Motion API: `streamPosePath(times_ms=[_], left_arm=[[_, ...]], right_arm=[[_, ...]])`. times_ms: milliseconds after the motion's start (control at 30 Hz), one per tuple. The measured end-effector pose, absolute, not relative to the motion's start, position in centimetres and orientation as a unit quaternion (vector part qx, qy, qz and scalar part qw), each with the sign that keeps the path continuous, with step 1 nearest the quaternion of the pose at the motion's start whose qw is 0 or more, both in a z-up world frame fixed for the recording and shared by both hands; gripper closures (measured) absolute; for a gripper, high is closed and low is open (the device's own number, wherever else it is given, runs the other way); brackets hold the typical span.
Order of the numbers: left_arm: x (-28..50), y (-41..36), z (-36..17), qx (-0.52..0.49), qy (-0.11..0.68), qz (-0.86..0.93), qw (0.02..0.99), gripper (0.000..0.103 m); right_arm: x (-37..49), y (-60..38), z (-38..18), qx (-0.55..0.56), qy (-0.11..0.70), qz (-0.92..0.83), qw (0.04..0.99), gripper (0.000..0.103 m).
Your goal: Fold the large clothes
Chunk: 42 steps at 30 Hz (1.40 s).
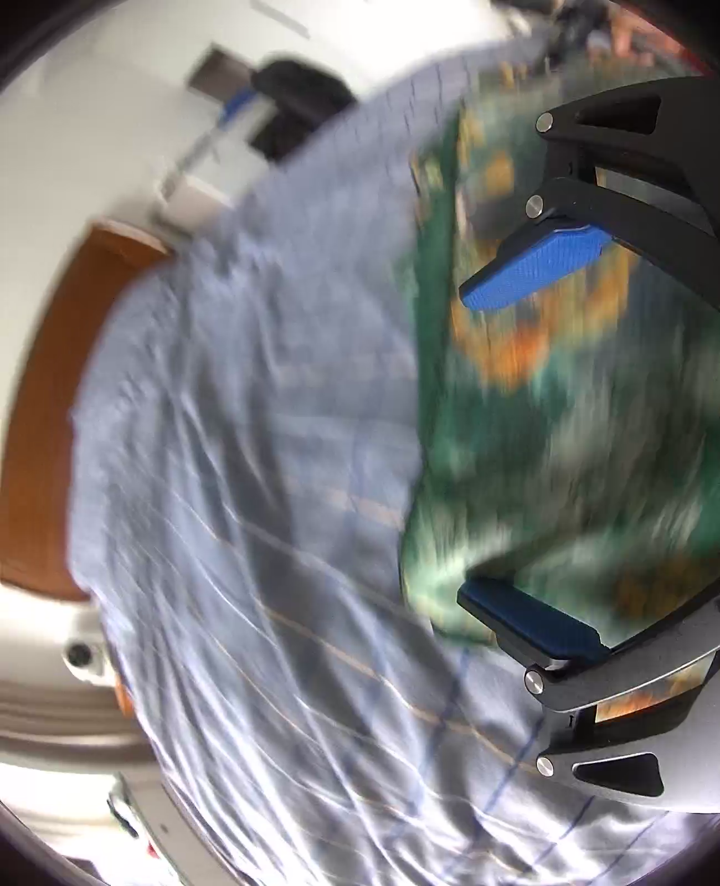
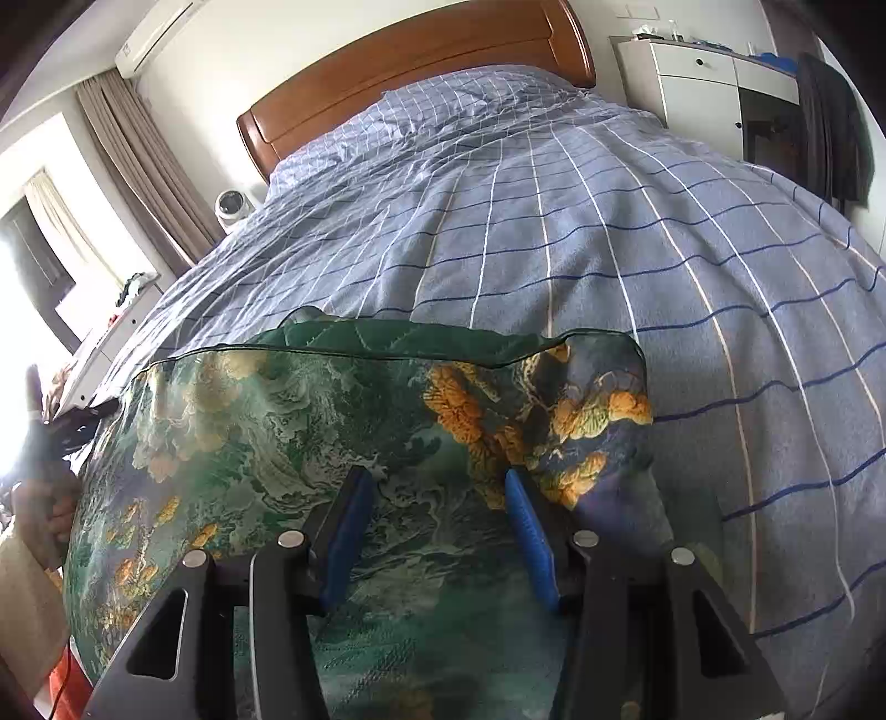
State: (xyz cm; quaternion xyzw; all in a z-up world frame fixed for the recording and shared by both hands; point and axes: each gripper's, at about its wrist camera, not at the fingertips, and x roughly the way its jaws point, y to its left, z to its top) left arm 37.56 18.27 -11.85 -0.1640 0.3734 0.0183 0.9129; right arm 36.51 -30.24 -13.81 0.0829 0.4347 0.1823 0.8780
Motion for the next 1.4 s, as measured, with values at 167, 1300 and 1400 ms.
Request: streamPosePath(times_ms=[167,1300,1400], left_arm=[[39.4,15.1,-14.0,-0.122,0.419,-0.021,0.9,0.0],[40.3,14.2,-16.4,-0.09,0.449,-0.013,0.889,0.0],[40.3,14.2,-16.4,-0.09,0.449,-0.013,0.889,0.0]], right_arm=[[36.7,-30.2,-13.9,0.076,0.432,0.178,0.881,0.052],[36.8,-29.9,-13.8,0.074,0.43,0.175,0.882,0.052],[36.8,-29.9,-13.8,0.074,0.431,0.175,0.882,0.052]])
